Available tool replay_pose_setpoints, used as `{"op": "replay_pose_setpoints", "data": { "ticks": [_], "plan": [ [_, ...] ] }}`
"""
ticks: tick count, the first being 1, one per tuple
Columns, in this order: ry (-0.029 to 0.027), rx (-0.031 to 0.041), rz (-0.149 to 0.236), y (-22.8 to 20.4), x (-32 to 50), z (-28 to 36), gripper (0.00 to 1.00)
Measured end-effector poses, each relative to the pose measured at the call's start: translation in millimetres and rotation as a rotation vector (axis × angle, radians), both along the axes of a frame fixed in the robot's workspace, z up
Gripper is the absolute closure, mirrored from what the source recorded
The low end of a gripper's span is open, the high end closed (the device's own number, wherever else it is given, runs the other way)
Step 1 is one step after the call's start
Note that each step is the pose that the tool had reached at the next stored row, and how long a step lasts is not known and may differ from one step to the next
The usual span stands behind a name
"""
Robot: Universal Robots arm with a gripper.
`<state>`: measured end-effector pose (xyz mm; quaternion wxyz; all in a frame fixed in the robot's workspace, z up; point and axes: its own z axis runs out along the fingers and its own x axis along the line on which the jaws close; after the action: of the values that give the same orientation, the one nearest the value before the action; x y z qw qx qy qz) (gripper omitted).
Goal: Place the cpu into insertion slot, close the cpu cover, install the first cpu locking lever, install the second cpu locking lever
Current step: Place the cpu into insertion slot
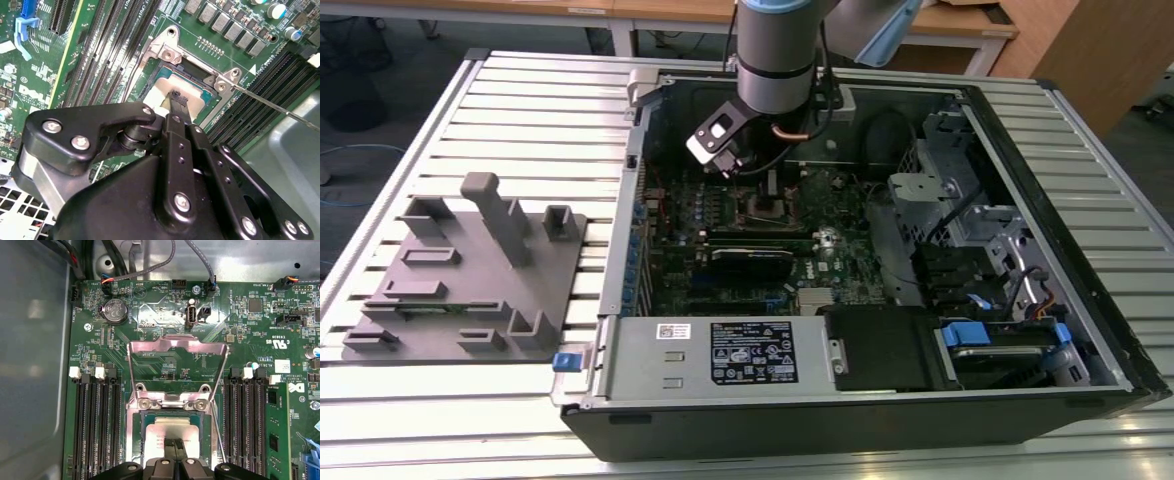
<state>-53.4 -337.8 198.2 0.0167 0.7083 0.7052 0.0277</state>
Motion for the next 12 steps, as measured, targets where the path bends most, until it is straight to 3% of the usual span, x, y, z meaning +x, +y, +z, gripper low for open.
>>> {"op": "replay_pose_setpoints", "data": {
  "ticks": [6, 12],
  "plan": [
    [0.0005, -0.0009, 0.000, -0.1, -0.1, 14.4, 0.89],
    [0.0006, -0.0010, 0.000, -0.1, 0.0, 24.5, 0.89]
  ]
}}
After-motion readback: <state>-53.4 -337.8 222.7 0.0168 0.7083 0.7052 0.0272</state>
